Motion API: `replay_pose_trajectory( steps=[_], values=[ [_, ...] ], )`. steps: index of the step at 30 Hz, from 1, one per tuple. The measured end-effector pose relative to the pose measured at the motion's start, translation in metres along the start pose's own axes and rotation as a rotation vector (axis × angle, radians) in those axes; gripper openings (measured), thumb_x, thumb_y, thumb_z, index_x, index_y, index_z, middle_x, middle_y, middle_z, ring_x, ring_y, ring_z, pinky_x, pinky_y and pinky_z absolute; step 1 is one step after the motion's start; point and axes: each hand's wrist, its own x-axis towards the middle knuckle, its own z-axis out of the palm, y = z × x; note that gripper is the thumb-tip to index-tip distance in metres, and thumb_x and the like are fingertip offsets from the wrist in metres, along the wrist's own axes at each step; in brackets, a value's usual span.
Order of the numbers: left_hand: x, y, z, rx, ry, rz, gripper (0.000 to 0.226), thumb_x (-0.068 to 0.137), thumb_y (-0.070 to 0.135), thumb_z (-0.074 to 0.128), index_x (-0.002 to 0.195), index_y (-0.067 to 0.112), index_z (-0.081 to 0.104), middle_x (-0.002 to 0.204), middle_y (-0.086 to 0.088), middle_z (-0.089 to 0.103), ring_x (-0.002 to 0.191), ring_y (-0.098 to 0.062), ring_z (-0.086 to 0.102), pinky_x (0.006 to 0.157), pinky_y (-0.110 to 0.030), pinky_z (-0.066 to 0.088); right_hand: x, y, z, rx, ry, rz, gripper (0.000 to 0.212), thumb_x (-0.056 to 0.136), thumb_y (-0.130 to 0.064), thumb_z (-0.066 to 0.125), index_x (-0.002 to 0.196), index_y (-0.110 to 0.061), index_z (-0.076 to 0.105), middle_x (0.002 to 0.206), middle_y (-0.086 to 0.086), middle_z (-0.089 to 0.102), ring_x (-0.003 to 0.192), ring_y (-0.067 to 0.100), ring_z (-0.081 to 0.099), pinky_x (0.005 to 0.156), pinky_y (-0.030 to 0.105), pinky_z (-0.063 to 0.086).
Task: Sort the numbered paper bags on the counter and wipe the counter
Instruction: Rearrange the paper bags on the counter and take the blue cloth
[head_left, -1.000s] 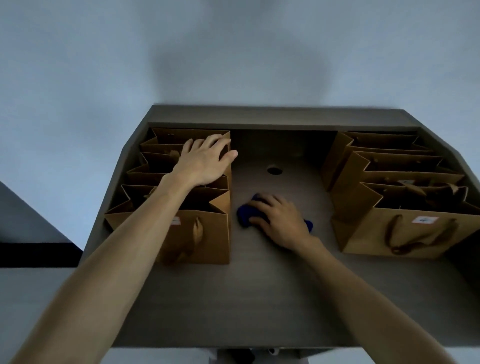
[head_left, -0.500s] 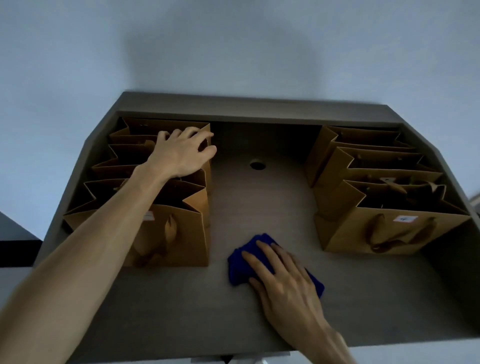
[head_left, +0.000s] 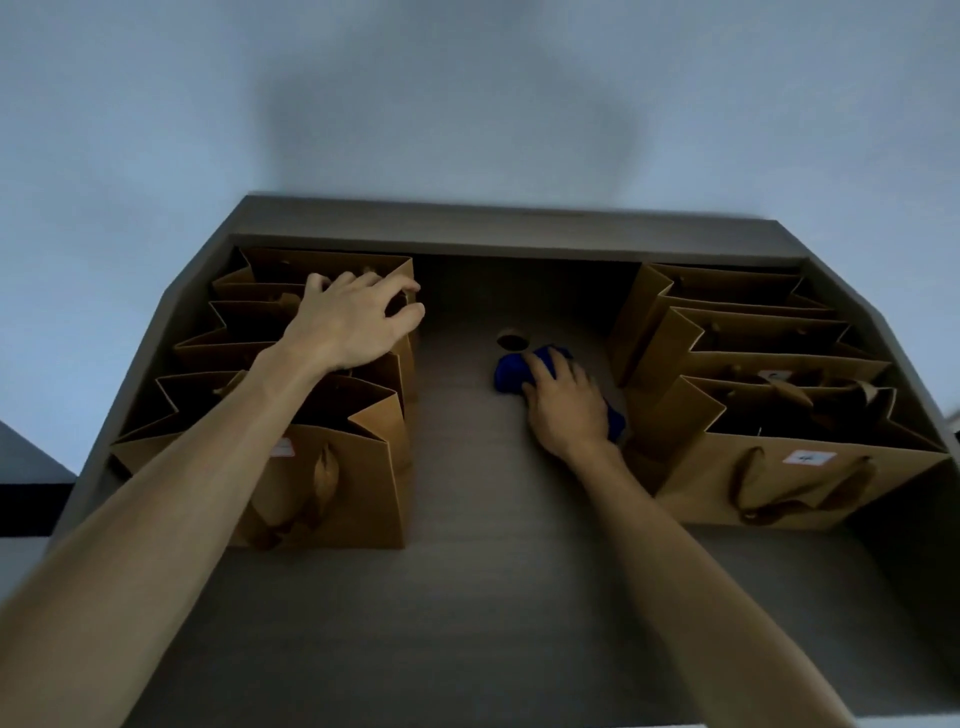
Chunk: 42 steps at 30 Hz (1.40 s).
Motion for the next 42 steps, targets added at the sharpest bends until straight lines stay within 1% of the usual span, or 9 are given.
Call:
replay_pose_trajectory(
  steps=[8,14,18,22,25,30,33,37,42],
  values=[
    [-0.001,-0.001,0.0,-0.004,0.006,0.011,0.048,0.096,0.058,0.025,0.138,0.039,0.038,0.141,-0.002,0.049,0.127,-0.027,0.043,0.107,-0.052,0.022,-0.094,-0.002,0.014,0.0,0.068,0.013,0.052,0.103,-0.036,0.035,0.152,-0.031,0.017,0.161,0.008,0.017,0.147,0.029,0.018,0.117,0.046,0.023],
    [0.0,-0.002,0.001,-0.015,0.016,0.018,0.046,0.096,0.058,0.025,0.136,0.04,0.039,0.138,0.0,0.052,0.126,-0.024,0.045,0.107,-0.051,0.022,0.009,0.001,0.007,-0.009,0.121,0.225,0.054,0.1,-0.022,0.041,0.151,-0.023,0.022,0.158,0.014,0.02,0.143,0.034,0.024,0.116,0.05,0.025],
    [0.001,-0.004,0.002,-0.017,0.027,0.017,0.045,0.096,0.058,0.025,0.135,0.04,0.039,0.138,0.001,0.052,0.127,-0.023,0.045,0.108,-0.051,0.021,0.079,0.004,0.001,-0.053,0.086,0.312,0.056,0.098,-0.023,0.045,0.15,-0.019,0.025,0.152,0.021,0.03,0.137,0.039,0.033,0.112,0.05,0.03],
    [0.0,-0.003,0.003,-0.013,0.025,0.011,0.046,0.096,0.057,0.025,0.136,0.04,0.037,0.138,0.002,0.051,0.127,-0.022,0.045,0.109,-0.05,0.021,0.104,-0.007,-0.001,-0.047,0.058,0.342,0.058,0.097,-0.027,0.049,0.15,-0.017,0.026,0.151,0.02,0.031,0.137,0.04,0.032,0.112,0.05,0.027],
    [0.0,-0.003,0.004,-0.016,0.026,0.018,0.046,0.096,0.058,0.024,0.136,0.04,0.037,0.138,0.002,0.052,0.126,-0.022,0.045,0.11,-0.05,0.022,0.104,-0.022,0.001,-0.046,0.018,0.256,0.064,0.097,-0.037,0.048,0.152,-0.015,0.021,0.155,0.02,0.026,0.14,0.042,0.027,0.115,0.05,0.022],
    [0.0,-0.003,0.003,-0.028,0.031,0.031,0.044,0.096,0.055,0.025,0.135,0.04,0.038,0.133,0.002,0.055,0.122,-0.022,0.047,0.108,-0.05,0.023,0.097,-0.063,0.01,-0.059,-0.001,0.004,0.056,0.099,-0.02,0.042,0.151,-0.019,0.023,0.156,0.015,0.026,0.141,0.038,0.027,0.114,0.049,0.026],
    [0.0,-0.001,0.002,-0.037,0.029,0.033,0.043,0.096,0.054,0.026,0.134,0.038,0.039,0.132,0.001,0.055,0.121,-0.022,0.047,0.106,-0.05,0.023,0.092,-0.071,0.007,-0.034,-0.051,-0.143,0.053,0.1,-0.027,0.041,0.151,-0.023,0.025,0.157,0.009,0.026,0.142,0.034,0.026,0.113,0.049,0.026],
    [-0.001,-0.002,0.002,-0.05,0.019,0.026,0.042,0.096,0.053,0.026,0.133,0.038,0.041,0.132,0.001,0.055,0.121,-0.023,0.047,0.106,-0.05,0.023,0.088,-0.065,0.003,-0.012,-0.077,-0.208,0.047,0.102,-0.037,0.036,0.147,-0.027,0.034,0.154,0.006,0.034,0.139,0.033,0.033,0.111,0.048,0.028],
    [0.0,-0.003,0.004,-0.063,0.029,0.024,0.042,0.096,0.054,0.027,0.132,0.038,0.043,0.134,0.0,0.054,0.122,-0.023,0.047,0.106,-0.05,0.023,0.028,-0.055,0.011,0.04,-0.008,-0.332,0.045,0.098,-0.039,0.043,0.142,-0.033,0.039,0.152,-0.001,0.039,0.138,0.024,0.036,0.11,0.044,0.031]
  ],
)
